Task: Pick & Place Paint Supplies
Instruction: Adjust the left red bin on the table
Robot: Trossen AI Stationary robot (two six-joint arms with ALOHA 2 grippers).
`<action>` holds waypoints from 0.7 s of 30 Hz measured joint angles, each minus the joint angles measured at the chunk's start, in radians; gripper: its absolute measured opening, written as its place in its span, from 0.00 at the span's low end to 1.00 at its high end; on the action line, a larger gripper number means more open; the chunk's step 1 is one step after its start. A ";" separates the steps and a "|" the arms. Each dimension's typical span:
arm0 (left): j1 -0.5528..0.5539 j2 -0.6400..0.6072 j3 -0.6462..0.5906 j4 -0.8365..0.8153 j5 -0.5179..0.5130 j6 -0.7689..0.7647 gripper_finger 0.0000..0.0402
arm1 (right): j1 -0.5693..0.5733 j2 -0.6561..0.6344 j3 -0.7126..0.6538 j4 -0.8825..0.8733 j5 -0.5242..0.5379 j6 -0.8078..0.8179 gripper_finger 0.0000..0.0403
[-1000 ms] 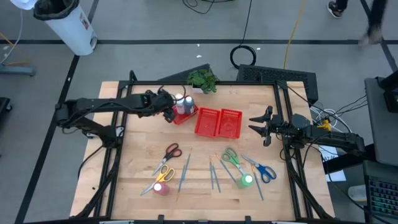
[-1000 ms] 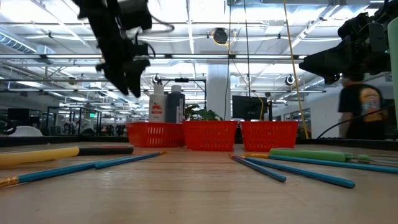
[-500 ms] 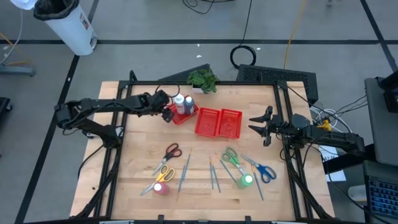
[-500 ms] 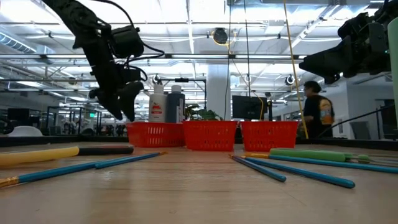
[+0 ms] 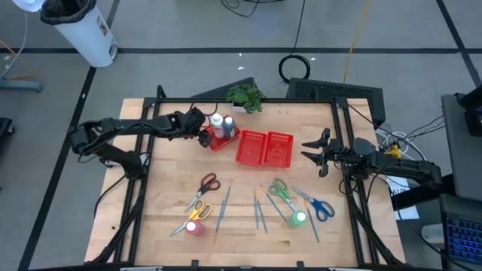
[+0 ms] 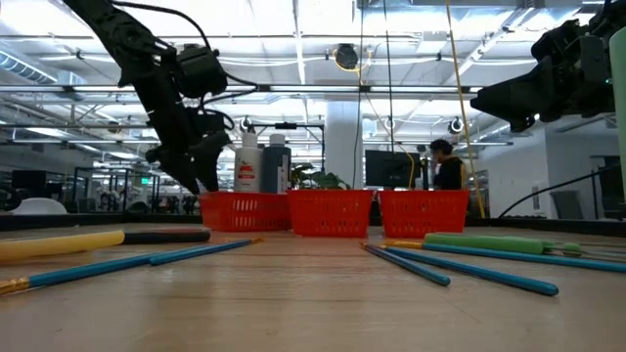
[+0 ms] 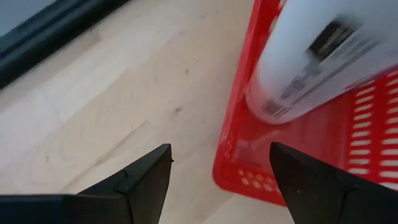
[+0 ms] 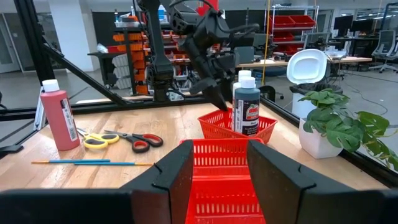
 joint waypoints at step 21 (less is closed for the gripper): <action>0.016 0.065 0.001 0.021 0.145 -0.058 0.27 | 0.000 0.000 0.000 0.000 0.000 0.000 0.35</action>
